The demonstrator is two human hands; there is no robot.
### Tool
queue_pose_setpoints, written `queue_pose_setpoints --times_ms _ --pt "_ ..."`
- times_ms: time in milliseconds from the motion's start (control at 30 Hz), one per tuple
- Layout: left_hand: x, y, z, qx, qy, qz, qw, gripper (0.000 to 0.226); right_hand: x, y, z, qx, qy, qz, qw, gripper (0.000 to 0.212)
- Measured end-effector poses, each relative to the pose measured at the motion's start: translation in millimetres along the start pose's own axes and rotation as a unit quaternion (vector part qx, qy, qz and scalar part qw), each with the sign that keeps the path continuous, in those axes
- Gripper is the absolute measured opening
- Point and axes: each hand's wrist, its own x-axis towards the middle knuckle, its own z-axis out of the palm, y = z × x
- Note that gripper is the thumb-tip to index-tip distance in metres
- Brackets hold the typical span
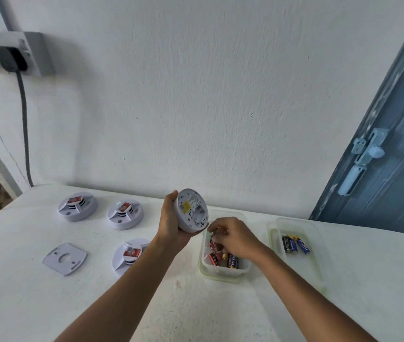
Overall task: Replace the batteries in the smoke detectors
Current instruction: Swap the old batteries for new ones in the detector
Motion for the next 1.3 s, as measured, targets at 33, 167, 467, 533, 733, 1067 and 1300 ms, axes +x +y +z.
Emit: queue_pose_setpoints --times_ms 33,167,467,533,733,1067,1300 --pt "0 1 -1 0.001 0.000 0.001 1.000 0.045 -2 0 -2 0.075 0.021 0.012 0.997 0.017" --pt "-2 2 -3 0.003 -0.002 0.003 1.000 0.047 -8 -6 -1 0.292 0.075 0.035 0.953 0.017" --pt "-10 3 2 0.011 -0.024 -0.002 1.000 0.051 -1 -30 2 0.333 0.178 -0.018 0.926 0.008" --pt "-12 3 3 0.005 -0.027 -0.004 1.000 0.051 3 -32 4 0.314 0.209 -0.034 0.925 0.011" --pt "-18 3 8 -0.033 -0.044 -0.011 0.998 0.053 11 -30 12 0.148 0.259 -0.118 0.947 0.019" --pt "-21 0 9 -0.075 -0.035 -0.025 0.996 0.054 -6 -15 23 -0.075 0.256 -0.218 0.939 0.043" --pt "-19 -3 9 -0.068 -0.017 -0.032 0.997 0.052 -13 -11 27 -0.105 0.229 -0.229 0.940 0.044"
